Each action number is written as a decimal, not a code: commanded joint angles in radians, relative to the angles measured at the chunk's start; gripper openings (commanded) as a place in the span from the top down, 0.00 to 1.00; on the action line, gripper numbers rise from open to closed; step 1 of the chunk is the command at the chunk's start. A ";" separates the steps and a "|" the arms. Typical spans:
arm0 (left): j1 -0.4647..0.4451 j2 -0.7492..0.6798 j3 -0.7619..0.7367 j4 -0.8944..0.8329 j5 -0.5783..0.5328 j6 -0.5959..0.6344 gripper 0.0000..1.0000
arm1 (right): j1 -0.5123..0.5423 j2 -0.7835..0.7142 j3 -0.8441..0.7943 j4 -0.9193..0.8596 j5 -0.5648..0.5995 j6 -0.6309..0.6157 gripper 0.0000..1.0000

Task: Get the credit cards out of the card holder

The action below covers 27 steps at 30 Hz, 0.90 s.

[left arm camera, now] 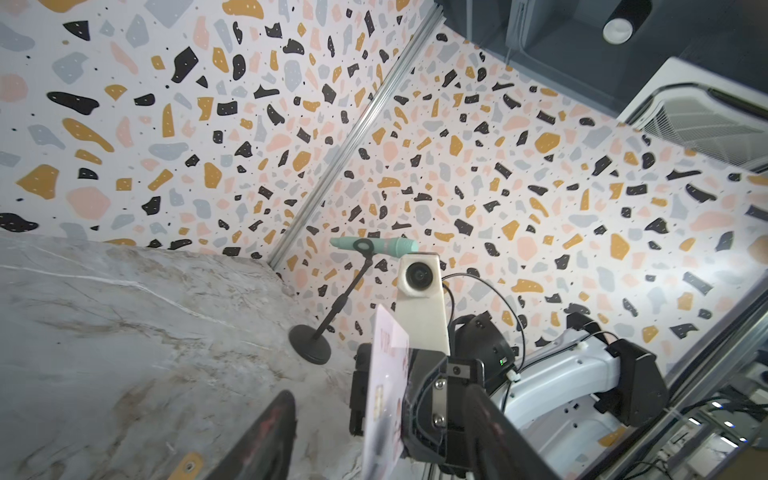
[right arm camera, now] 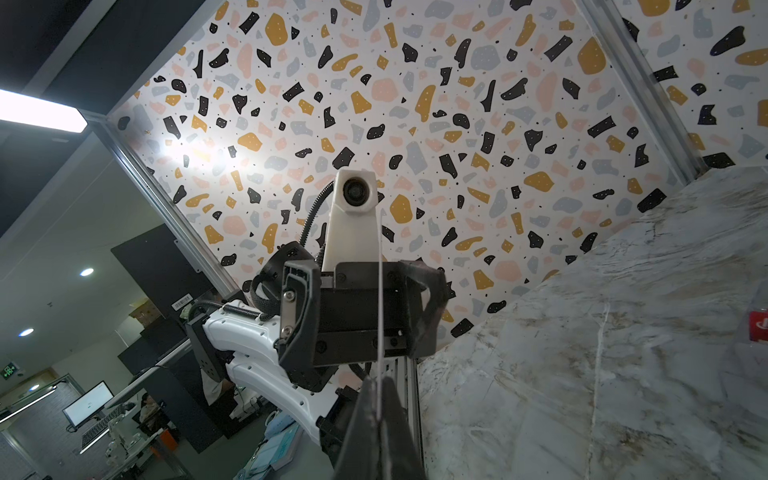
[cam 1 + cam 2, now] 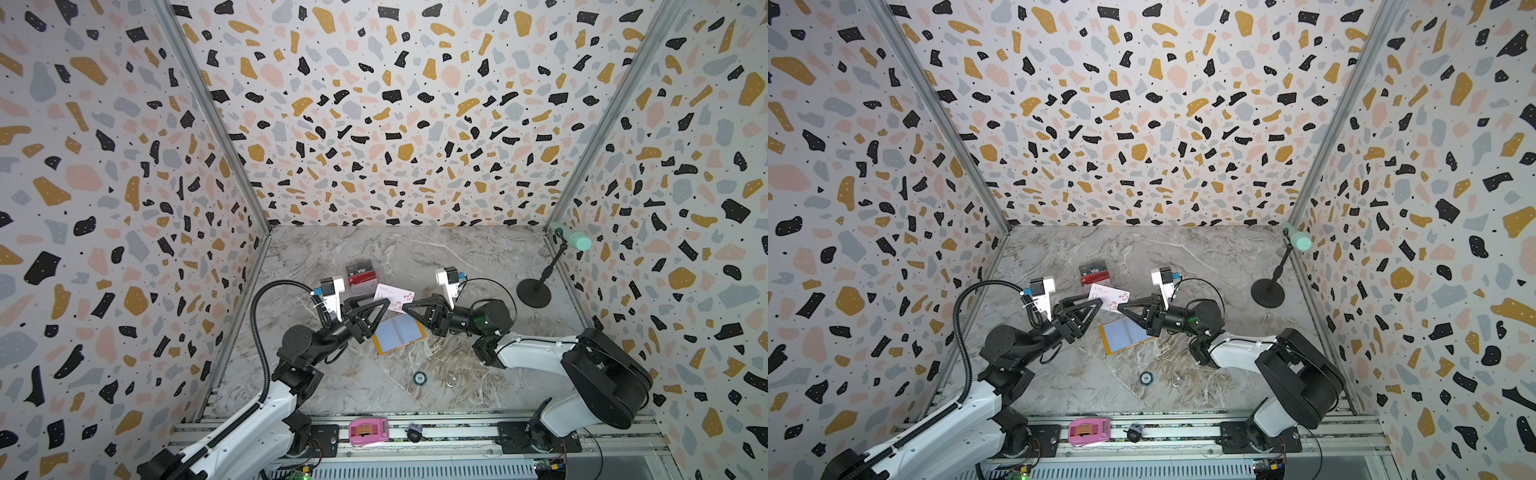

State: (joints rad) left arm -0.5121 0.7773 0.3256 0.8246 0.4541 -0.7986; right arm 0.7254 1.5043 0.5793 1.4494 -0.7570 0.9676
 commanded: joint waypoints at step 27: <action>0.022 0.162 0.668 -1.354 0.263 0.808 0.32 | -0.160 -0.237 0.323 -1.620 -0.378 -1.088 1.00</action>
State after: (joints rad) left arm -0.4973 0.9276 0.9585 -0.4026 0.5819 -0.0883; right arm 0.5629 1.2575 0.8345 -0.0296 -1.1126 -0.0063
